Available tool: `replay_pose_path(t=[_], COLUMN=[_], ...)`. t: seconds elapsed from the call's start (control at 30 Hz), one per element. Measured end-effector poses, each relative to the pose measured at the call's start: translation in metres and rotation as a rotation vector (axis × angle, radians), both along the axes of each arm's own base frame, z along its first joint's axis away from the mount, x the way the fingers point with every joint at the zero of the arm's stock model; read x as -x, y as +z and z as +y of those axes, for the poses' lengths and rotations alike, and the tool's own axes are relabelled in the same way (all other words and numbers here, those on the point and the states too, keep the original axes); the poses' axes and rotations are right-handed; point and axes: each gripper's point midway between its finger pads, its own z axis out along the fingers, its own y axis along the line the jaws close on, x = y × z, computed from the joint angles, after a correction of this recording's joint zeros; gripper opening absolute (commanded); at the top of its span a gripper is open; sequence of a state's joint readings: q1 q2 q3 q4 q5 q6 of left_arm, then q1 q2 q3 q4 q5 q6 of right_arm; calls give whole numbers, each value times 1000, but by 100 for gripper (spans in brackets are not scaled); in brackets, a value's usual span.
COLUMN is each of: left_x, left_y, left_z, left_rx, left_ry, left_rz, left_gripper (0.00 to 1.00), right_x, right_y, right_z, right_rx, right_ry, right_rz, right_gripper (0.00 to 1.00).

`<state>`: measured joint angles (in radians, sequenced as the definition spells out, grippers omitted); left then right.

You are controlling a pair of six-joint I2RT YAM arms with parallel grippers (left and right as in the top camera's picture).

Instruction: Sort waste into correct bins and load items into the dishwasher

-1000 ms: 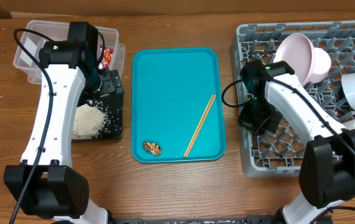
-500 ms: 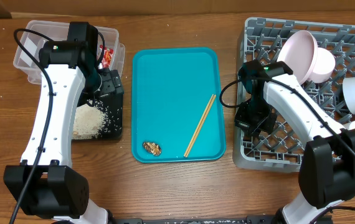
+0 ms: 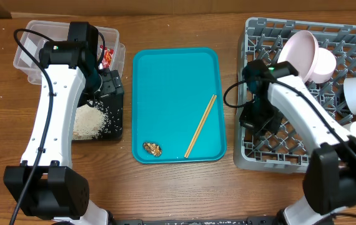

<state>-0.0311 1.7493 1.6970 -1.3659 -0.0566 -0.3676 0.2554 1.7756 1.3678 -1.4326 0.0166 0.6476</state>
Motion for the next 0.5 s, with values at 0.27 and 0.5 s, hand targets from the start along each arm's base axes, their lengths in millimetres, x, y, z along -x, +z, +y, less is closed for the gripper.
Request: replay_pose_path(t=[0.27, 0.5], left_x=[0, -1], left_y=[0, 0], left_z=[0, 0], left_rx=[0, 0], left_ry=[0, 0], left_rz=[-2, -5], left_gripper=[93, 94], right_x=[-25, -60], right_y=[26, 36], right_z=[-4, 57], right_rx=[-36, -257], right_ry=[31, 257], right_rz=[-181, -359], right_gripper=[4, 65])
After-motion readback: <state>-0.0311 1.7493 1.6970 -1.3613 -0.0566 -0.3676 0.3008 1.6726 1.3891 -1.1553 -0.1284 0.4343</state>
